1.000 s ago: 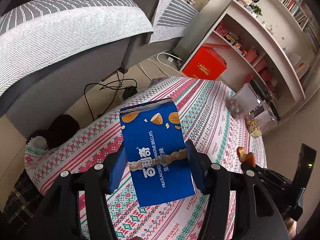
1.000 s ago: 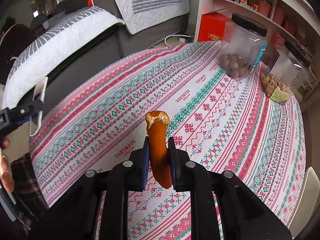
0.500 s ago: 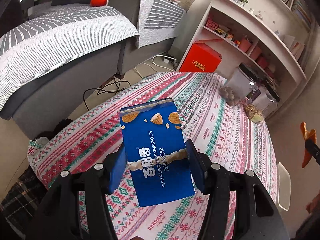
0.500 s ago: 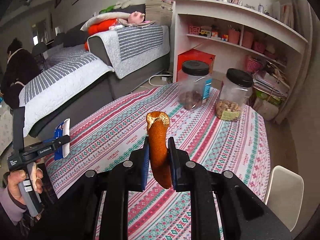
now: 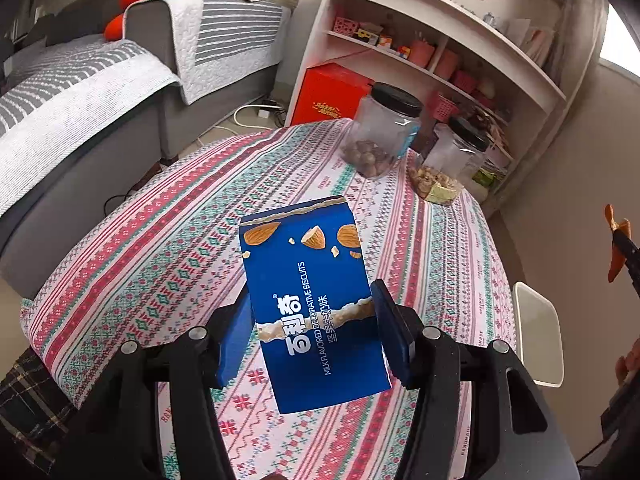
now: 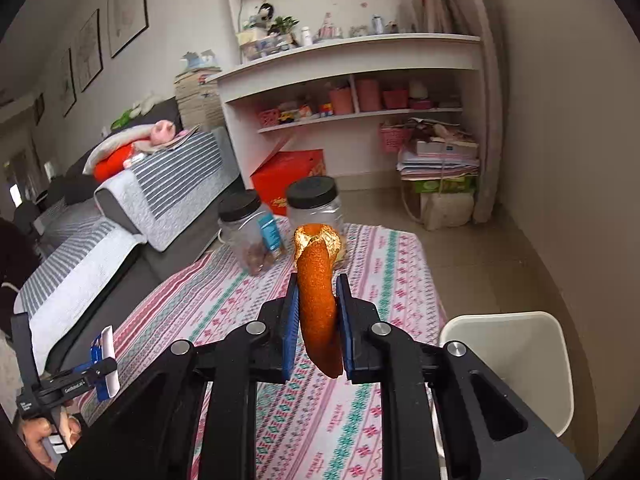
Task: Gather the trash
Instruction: 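Carry the orange sausage over the bin and open the right gripper while the left carries the biscuit box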
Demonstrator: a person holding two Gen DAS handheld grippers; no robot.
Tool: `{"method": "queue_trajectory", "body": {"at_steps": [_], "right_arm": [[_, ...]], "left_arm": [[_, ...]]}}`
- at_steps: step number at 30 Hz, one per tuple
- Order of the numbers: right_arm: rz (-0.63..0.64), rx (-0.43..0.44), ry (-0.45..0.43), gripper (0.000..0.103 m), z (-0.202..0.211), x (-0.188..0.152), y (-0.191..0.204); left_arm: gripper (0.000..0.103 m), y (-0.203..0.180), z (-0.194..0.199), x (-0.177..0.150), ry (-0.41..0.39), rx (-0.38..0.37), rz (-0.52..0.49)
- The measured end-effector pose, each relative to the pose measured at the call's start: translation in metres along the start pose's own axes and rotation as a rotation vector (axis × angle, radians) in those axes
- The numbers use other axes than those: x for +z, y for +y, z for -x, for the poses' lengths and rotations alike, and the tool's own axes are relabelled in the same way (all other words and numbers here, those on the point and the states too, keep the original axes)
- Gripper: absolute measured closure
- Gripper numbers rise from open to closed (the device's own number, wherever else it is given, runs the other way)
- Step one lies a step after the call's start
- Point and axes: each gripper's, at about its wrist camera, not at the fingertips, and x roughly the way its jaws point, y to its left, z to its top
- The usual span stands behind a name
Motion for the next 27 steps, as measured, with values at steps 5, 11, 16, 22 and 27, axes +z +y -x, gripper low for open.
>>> {"method": "queue_trajectory", "body": {"at_steps": [5, 11, 16, 22, 27], "right_arm": [[-0.095, -0.094, -0.016, 0.086, 0.004, 0.012, -0.053], [-0.232, -0.205, 0.066, 0.064, -0.006, 0.006, -0.114], [-0.327, -0.311, -0.025, 0.033, 0.024, 0.009, -0.142], [-0.398, -0.400, -0.144, 0.022, 0.064, 0.012, -0.163], [-0.506, -0.428, -0.257, 0.017, 0.101, 0.010, -0.188]], "left_arm": [[0.047, -0.051, 0.001, 0.011, -0.013, -0.038, -0.074], [0.047, -0.122, -0.006, 0.015, -0.006, -0.106, -0.175], [0.047, -0.190, -0.016, 0.011, 0.006, -0.169, -0.273], [0.047, -0.274, -0.025, -0.001, 0.047, -0.263, -0.369], [0.046, -0.348, -0.023, -0.009, 0.059, -0.353, -0.446]]}}
